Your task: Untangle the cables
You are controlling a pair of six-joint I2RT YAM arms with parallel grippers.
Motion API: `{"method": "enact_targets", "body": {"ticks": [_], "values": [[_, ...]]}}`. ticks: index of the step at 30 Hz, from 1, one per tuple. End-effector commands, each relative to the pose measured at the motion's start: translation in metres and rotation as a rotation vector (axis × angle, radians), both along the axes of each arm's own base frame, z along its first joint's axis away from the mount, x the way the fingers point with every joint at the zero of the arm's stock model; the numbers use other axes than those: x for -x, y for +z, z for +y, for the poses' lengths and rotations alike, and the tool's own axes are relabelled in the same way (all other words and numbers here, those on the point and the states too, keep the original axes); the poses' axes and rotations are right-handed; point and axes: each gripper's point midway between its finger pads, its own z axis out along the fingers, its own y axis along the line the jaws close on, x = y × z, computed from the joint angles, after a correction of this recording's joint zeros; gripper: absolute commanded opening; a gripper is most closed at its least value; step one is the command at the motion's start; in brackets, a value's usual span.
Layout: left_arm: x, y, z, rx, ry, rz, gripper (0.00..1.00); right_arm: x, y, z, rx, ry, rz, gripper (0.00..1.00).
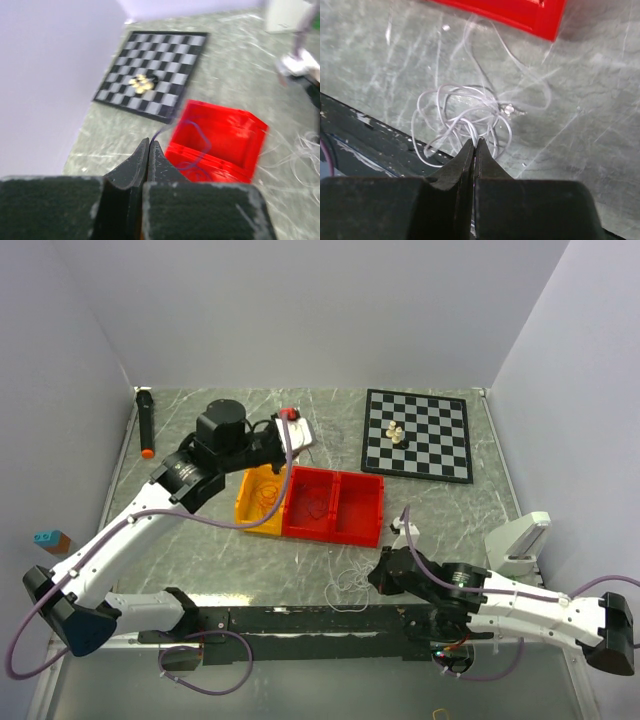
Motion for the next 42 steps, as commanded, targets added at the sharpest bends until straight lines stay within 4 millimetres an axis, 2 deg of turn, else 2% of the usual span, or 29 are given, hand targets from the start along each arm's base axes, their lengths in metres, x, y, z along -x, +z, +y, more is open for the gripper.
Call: {"method": "enact_targets", "body": {"ticks": [1, 4, 6, 8, 10, 13, 15, 27, 28, 29, 30, 31, 32, 33, 35, 36, 39, 42], "values": [[-0.027, 0.058, 0.018, 0.184, 0.176, -0.072, 0.01, 0.004, -0.004, 0.007, -0.026, -0.003, 0.034, 0.00], [-0.041, 0.083, 0.029, 0.276, 0.257, -0.107, 0.01, 0.007, -0.010, 0.007, -0.025, -0.007, 0.058, 0.00], [-0.037, 0.078, 0.026, 0.241, 0.212, -0.101, 0.01, 0.009, -0.010, 0.010, -0.037, 0.009, 0.062, 0.00], [-0.028, 0.059, 0.020, 0.192, 0.150, -0.052, 0.01, 0.007, -0.004, 0.012, -0.056, 0.016, 0.044, 0.00], [-0.019, 0.031, 0.015, 0.132, 0.091, 0.008, 0.01, 0.004, 0.005, 0.012, -0.071, 0.019, 0.014, 0.00], [-0.012, -0.004, 0.015, 0.086, 0.074, 0.067, 0.01, -0.001, 0.023, 0.014, -0.115, 0.028, -0.043, 0.00], [-0.013, -0.025, 0.015, 0.061, 0.079, 0.088, 0.01, -0.003, 0.035, 0.016, -0.148, 0.041, -0.077, 0.00], [-0.026, -0.117, 0.009, -0.036, 0.106, 0.107, 0.02, -0.007, 0.084, 0.026, -0.283, 0.085, -0.192, 0.00], [-0.027, -0.121, 0.009, -0.043, 0.109, 0.104, 0.07, -0.008, 0.085, 0.026, -0.284, 0.086, -0.196, 0.00], [-0.027, -0.127, 0.008, -0.055, 0.102, 0.113, 0.19, -0.008, 0.088, 0.026, -0.289, 0.088, -0.200, 0.00], [-0.025, -0.128, 0.006, -0.058, 0.093, 0.114, 0.35, -0.008, 0.089, 0.027, -0.293, 0.090, -0.203, 0.00], [-0.026, -0.128, 0.005, -0.055, 0.095, 0.112, 0.55, -0.008, 0.091, 0.028, -0.296, 0.094, -0.207, 0.00], [-0.026, -0.127, 0.004, -0.050, 0.099, 0.107, 0.68, -0.008, 0.093, 0.029, -0.300, 0.099, -0.212, 0.00], [-0.026, -0.125, 0.003, -0.048, 0.101, 0.106, 0.74, -0.008, 0.096, 0.029, -0.304, 0.100, -0.215, 0.00], [-0.026, -0.114, 0.001, -0.030, 0.099, 0.092, 0.93, -0.009, 0.099, 0.029, -0.303, 0.101, -0.223, 0.00], [-0.026, -0.109, 0.000, -0.020, 0.098, 0.086, 0.97, -0.010, 0.102, 0.029, -0.305, 0.102, -0.228, 0.00], [-0.019, -0.097, -0.002, -0.012, 0.069, 0.094, 0.99, -0.011, 0.110, 0.030, -0.309, 0.108, -0.247, 0.00], [0.007, -0.082, -0.008, 0.002, -0.050, 0.159, 0.98, -0.012, 0.122, 0.035, -0.324, 0.133, -0.278, 0.00]]}}
